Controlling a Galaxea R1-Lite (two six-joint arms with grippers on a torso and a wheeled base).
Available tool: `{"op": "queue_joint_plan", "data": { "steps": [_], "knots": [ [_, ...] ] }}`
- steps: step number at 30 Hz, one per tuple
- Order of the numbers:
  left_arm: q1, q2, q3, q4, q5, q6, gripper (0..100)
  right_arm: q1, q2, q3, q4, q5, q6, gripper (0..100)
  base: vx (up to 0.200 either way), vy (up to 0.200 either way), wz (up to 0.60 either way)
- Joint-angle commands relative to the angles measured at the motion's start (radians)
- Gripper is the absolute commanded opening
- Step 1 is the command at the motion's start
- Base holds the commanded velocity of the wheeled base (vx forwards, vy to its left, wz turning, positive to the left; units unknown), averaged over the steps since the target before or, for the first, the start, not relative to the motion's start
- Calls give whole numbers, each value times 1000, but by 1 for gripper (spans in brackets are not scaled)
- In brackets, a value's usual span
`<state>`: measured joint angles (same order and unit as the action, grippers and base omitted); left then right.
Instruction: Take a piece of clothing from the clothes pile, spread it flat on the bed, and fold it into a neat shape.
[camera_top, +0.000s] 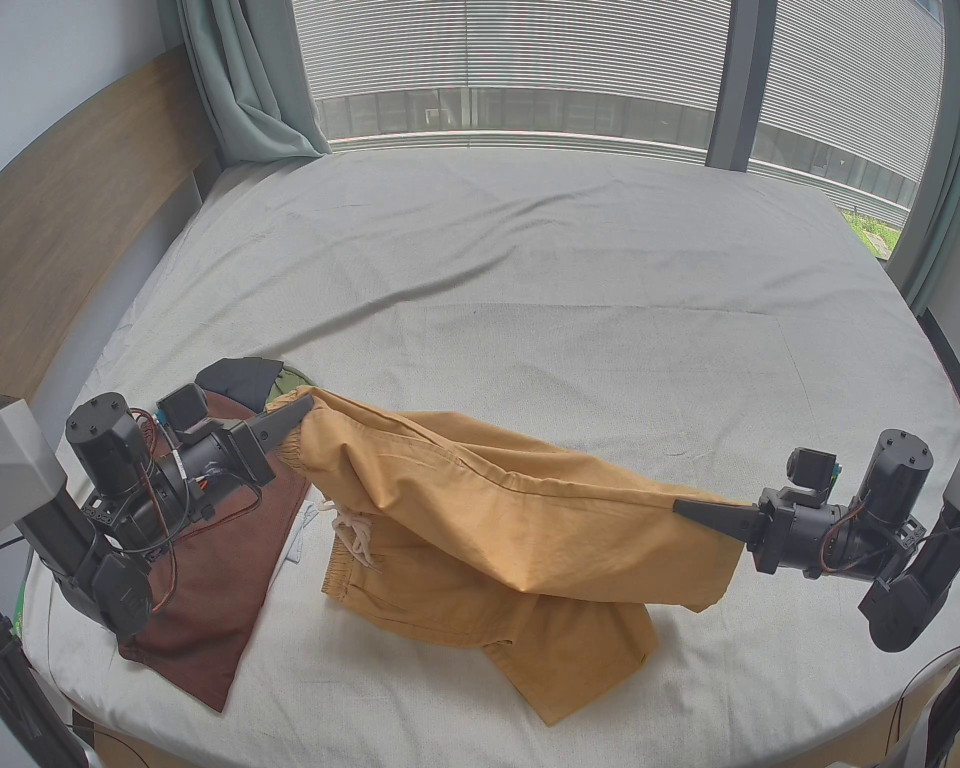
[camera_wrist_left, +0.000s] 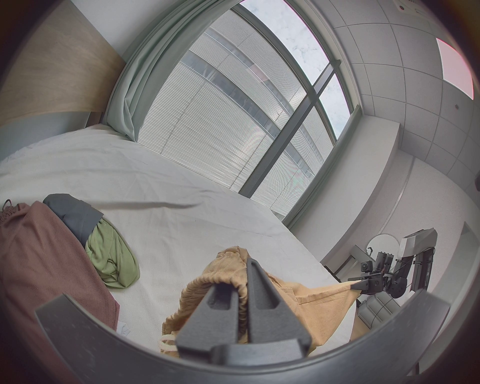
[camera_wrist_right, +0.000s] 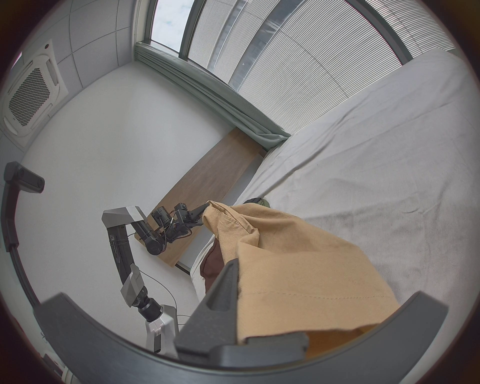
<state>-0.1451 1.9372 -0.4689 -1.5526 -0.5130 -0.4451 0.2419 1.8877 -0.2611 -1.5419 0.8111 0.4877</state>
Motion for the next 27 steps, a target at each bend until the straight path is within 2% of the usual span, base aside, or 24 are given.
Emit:
{"op": "queue_joint_plan", "data": {
  "steps": [1,10,18,27],
  "knots": [
    [13,-26,-2,-1,-2,-1,0,-3,-28,-14,-1,0,0,0,0,0,0],
    [41,-41,-2,-1,-21,5,0,-21,-33,-32,-3,-1,0,0,0,0,0],
    [61,-106,24,-1,-84,8,0,-36,-33,-50,-3,-1,0,0,0,0,0],
    [93,-130,29,-1,-88,6,0,-64,-45,-78,-3,-4,0,0,0,0,0]
  ]
}}
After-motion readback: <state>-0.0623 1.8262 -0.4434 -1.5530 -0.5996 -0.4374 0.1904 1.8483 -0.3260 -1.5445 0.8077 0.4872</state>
